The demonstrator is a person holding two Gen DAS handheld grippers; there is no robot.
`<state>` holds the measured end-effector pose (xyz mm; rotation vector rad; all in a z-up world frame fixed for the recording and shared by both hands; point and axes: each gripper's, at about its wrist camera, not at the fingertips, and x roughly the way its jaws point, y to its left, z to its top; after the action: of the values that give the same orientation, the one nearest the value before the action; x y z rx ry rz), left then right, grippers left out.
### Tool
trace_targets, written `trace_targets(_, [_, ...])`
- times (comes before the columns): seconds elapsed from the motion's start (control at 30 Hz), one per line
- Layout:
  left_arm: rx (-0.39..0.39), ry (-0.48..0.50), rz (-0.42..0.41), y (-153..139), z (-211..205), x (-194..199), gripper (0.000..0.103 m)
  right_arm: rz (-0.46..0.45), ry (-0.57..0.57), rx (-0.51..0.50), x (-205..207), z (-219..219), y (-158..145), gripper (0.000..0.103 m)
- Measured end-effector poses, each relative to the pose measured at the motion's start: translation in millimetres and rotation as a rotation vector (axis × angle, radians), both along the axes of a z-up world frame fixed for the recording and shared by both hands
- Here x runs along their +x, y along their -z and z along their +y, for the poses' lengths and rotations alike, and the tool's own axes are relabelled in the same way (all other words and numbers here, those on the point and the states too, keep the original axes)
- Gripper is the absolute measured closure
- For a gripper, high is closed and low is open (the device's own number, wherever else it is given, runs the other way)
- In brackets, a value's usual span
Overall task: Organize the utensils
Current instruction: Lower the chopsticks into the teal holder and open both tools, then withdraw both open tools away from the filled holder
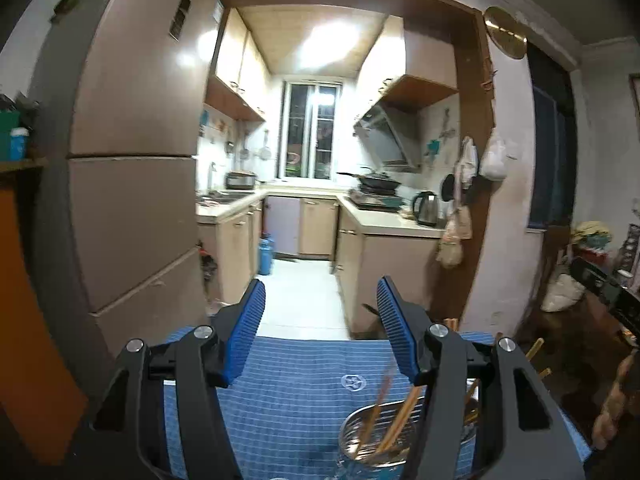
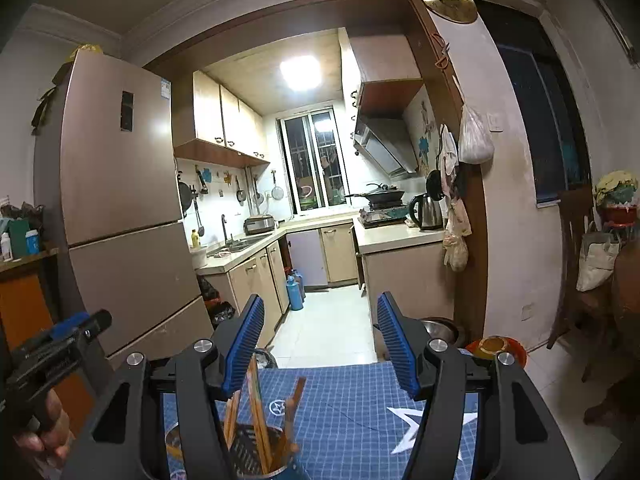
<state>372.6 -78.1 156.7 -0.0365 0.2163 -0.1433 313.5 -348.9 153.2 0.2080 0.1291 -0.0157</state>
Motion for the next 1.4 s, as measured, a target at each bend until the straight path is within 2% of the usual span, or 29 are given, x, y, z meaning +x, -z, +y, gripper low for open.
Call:
trace_targets(0.13, [0.058,-0.117,-0.024,1,4,-33,0.047,0.008,0.0,-0.045,-33,4,6,0.04])
trace_targets(0.2, [0.079,-0.162,-0.034,2,8,-61,0.047,0.005,-0.01,-0.067,-62,8,15,0.017])
trace_targets(0.27, [0.098,-0.184,-0.039,5,11,-85,0.046,-0.013,0.005,-0.102,-98,14,26,0.004])
trace_targets(0.37, [0.127,-0.199,-0.047,11,12,-127,0.023,-0.034,0.014,-0.127,-148,22,40,0.004])
trace_targets(0.4, [0.14,-0.187,-0.051,14,11,-146,0.008,-0.035,0.015,-0.123,-160,24,43,0.004])
trace_targets(0.43, [0.149,-0.182,-0.059,15,9,-157,0.005,-0.035,0.016,-0.114,-174,26,46,0.004])
trace_targets(0.53, [0.197,-0.196,-0.111,21,1,-198,0.005,-0.017,0.043,-0.104,-214,32,56,0.004])
trace_targets(0.6, [0.21,-0.207,-0.118,25,-4,-216,0.005,0.049,0.063,-0.135,-230,40,62,0.004])
trace_targets(0.63, [0.208,-0.195,-0.115,27,-4,-227,0.005,0.053,0.071,-0.147,-237,44,64,0.004])
trace_targets(0.7, [0.181,-0.161,-0.088,31,-4,-239,0.005,0.033,0.081,-0.148,-257,50,68,0.004])
trace_targets(0.77, [0.137,-0.14,-0.022,37,-1,-248,0.005,0.047,0.073,-0.143,-269,54,71,0.004])
trace_targets(0.83, [0.141,-0.131,-0.016,42,-4,-255,0.005,0.07,0.077,-0.145,-275,58,73,0.004])
trace_targets(0.93, [0.199,-0.114,0.004,55,-11,-265,0.005,0.084,0.083,-0.151,-285,63,80,0.004])
trace_targets(1.1, [0.211,-0.093,0.066,73,-12,-267,0.005,0.136,0.046,-0.083,-287,63,92,0.004])
trace_targets(1.2, [0.205,-0.101,0.097,82,-9,-270,0.005,0.156,0.051,-0.079,-288,64,99,0.004])
trace_targets(1.4, [0.204,-0.104,0.117,92,-8,-278,0.005,0.183,0.036,-0.053,-282,61,105,0.004])
